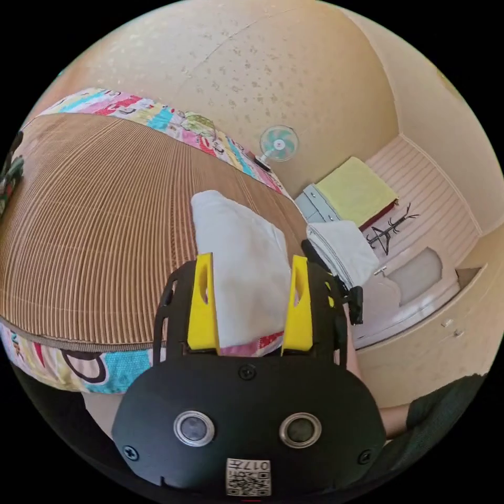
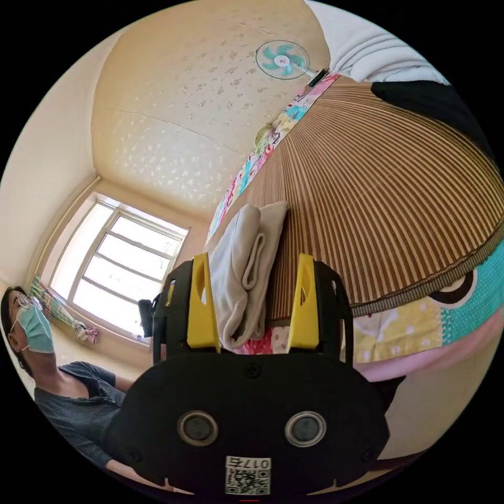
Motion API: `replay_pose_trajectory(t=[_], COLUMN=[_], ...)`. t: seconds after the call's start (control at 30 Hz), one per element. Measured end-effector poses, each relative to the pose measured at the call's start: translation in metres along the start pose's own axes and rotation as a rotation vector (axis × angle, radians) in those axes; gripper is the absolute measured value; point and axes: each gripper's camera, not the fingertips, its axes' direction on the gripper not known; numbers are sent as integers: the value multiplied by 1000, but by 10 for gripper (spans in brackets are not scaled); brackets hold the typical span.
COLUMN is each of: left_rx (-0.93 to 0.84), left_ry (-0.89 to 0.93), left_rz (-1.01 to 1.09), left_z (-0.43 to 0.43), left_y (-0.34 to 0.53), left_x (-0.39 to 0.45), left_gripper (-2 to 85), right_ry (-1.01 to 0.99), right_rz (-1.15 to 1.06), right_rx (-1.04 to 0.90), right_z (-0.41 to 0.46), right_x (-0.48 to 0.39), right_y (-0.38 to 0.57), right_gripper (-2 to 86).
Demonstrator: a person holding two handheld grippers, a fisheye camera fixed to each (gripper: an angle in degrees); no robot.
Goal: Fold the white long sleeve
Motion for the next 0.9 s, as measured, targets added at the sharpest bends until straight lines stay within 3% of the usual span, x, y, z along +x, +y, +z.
replay_pose_trajectory(t=[0.1,0.2,0.27,0.4,0.47,0.57,0.7,0.9], left_rx=[-163,-335,-351,-377,-347,-246,-13,308], left_ry=[14,113,211,231,224,227,83,-168], left_rz=[-105,-159,-165,-178,-155,-161,-125,-83], left_z=[36,76,78,59,29,-46,-196,-424], left_y=[-18,-20,-19,-10,-4,9,14,-19], left_x=[-36,-55,-59,-70,-72,-84,-100,-120], left_gripper=[240,219,197,168,161,156,154,161], right_ry=[-4,-50,-141,-76,-226,-346,-477,-632], right_rz=[15,36,66,-1,15,-8,-90,-252], right_rx=[-159,-195,-336,-377,-404,-428,-519,-615], right_z=[43,63,88,94,103,137,216,371], right_x=[9,16,19,0,-11,-46,-124,-321], right_y=[-19,-27,-26,-12,5,33,56,67], right_gripper=[240,215,191,163,150,144,139,142])
